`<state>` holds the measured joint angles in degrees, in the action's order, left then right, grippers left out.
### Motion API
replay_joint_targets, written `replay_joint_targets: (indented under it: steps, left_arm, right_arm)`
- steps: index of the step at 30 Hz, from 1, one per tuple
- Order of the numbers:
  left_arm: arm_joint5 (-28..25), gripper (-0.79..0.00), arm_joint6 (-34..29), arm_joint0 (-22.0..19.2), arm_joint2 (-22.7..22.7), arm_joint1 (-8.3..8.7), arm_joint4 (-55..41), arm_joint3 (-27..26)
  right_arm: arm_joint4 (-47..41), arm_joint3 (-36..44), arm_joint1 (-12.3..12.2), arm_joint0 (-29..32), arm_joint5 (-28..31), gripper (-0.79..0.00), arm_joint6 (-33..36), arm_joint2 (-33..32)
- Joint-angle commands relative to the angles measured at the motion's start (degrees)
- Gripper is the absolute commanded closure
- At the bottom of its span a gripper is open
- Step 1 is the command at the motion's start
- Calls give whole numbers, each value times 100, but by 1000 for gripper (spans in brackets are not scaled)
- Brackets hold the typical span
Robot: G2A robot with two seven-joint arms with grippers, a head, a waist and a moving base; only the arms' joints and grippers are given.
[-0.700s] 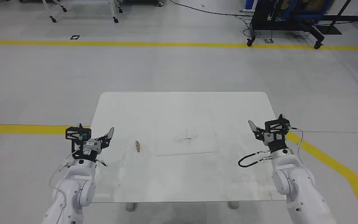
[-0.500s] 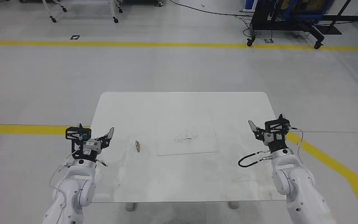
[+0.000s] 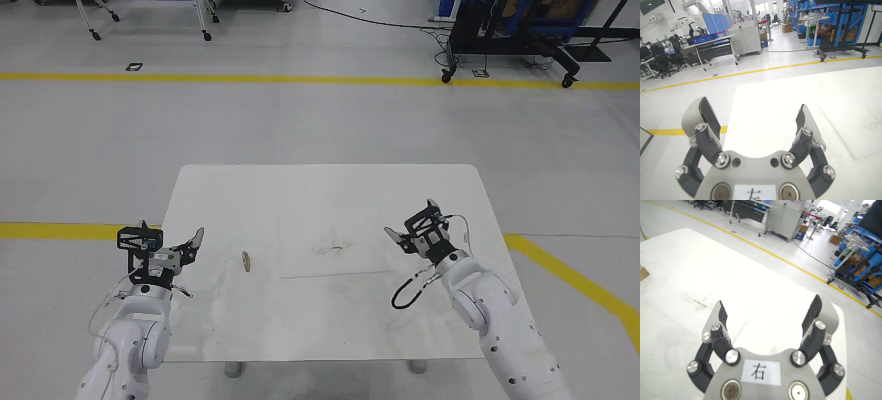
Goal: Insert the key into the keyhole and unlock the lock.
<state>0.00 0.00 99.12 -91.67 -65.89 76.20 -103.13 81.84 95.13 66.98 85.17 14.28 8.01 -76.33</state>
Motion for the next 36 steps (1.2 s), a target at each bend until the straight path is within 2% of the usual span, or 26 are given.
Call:
replay_joint_targets:
  steps: [1,4,15,17,19,25,27,28,30,31,33,36]
  left_arm:
    - [0,-785,0,0,0,0,0,0]
    - [0,-785,0,0,0,0,0,0]
    - [0,-785,0,0,0,0,0,0]
    - [0,-785,0,0,0,0,0,0]
    - [0,-785,0,0,0,0,0,0]
    - [0,-785,0,0,0,0,0,0]
    - [0,-785,0,0,0,0,0,0]
    - [0,-785,0,0,0,0,0,0]
    - [0,-785,0,0,0,0,0,0]
    - [0,-785,0,0,0,0,0,0]
    - [0,-785,0,0,0,0,0,0]
    - [0,-785,0,0,0,0,0,0]
  right_arm:
    - [-86,-247,44,-341,138,-785,80,281]
    - [-136,-435,69,-553,167,-785,354,384]
    - [-115,-472,68,-556,213,-785,398,411]
    - [-149,-762,90,-845,698,-785,707,637]
    - [-303,-1140,134,-1198,1148,-785,718,883]
    - [-417,-2466,194,-2203,3339,-785,-153,1435]
    - [-300,-2865,232,-2499,3654,-714,-278,1626]
    - [-268,-3045,257,-2646,3835,-714,-314,1741]
    - [-157,-3364,315,-2915,4072,-634,-367,1969]
    - [-108,-3525,345,-3035,4142,-489,-384,2076]
    - [-21,-3871,419,-3252,4018,-366,-255,2266]
    - [-99,-4161,566,-3511,3865,-342,-44,2570]
